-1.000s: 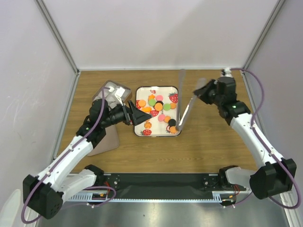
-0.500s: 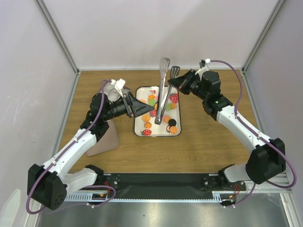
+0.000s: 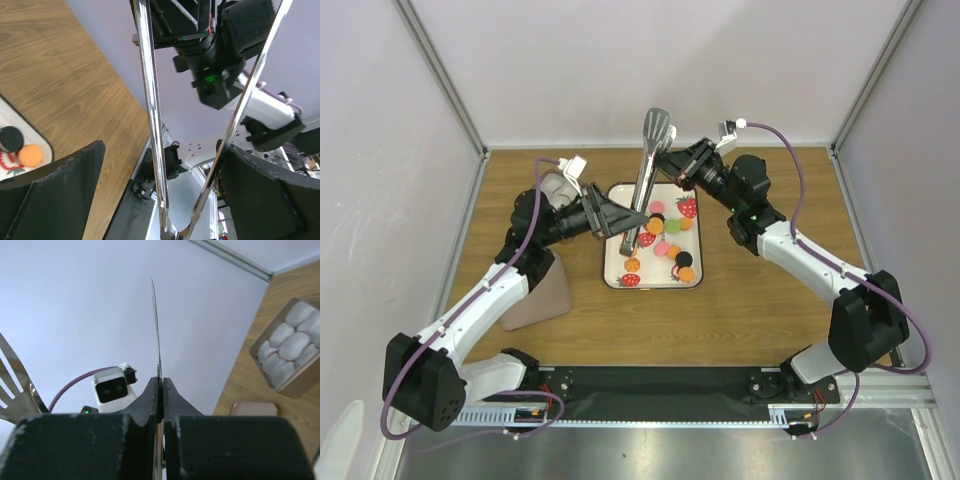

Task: Pack the cookies

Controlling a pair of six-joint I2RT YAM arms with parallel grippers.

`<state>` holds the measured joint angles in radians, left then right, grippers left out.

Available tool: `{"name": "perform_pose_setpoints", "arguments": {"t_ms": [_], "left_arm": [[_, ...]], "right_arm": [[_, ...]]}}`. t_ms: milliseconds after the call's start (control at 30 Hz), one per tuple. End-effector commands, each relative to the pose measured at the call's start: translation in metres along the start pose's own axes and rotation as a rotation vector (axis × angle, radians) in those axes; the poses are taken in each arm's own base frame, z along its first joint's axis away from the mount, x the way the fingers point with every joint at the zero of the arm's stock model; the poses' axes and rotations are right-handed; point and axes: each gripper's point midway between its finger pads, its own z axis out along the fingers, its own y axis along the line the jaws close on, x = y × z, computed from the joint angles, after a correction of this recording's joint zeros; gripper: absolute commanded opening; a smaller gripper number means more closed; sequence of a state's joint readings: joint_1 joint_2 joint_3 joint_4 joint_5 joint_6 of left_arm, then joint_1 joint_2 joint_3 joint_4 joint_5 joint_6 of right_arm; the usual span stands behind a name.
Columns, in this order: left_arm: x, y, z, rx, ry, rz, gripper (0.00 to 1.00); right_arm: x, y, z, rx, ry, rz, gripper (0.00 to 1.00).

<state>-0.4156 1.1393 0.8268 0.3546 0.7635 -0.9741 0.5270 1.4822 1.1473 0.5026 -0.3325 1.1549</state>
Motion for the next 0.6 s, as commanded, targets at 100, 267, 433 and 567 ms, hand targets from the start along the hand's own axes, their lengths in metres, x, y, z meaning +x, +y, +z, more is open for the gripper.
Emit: {"name": "perform_pose_setpoints", "arguments": {"t_ms": [100, 267, 433, 567], "left_arm": [[-0.014, -0.031, -0.001, 0.122, -0.036, 0.027, 0.99], [-0.015, -0.037, -0.003, 0.145, -0.047, 0.018, 0.94], [-0.018, -0.044, -0.006, 0.154, -0.064, 0.027, 0.90], [-0.020, -0.047, -0.008, 0.154, -0.080, 0.033, 0.89]], "right_arm": [[-0.009, 0.055, -0.001, -0.239, -0.075, 0.001, 0.00], [-0.004, 0.056, 0.003, -0.277, -0.073, 0.014, 0.00], [0.005, 0.059, 0.003, -0.317, -0.079, 0.033, 0.00], [0.005, 0.059, 0.002, -0.319, -0.096, 0.039, 0.00]]}}
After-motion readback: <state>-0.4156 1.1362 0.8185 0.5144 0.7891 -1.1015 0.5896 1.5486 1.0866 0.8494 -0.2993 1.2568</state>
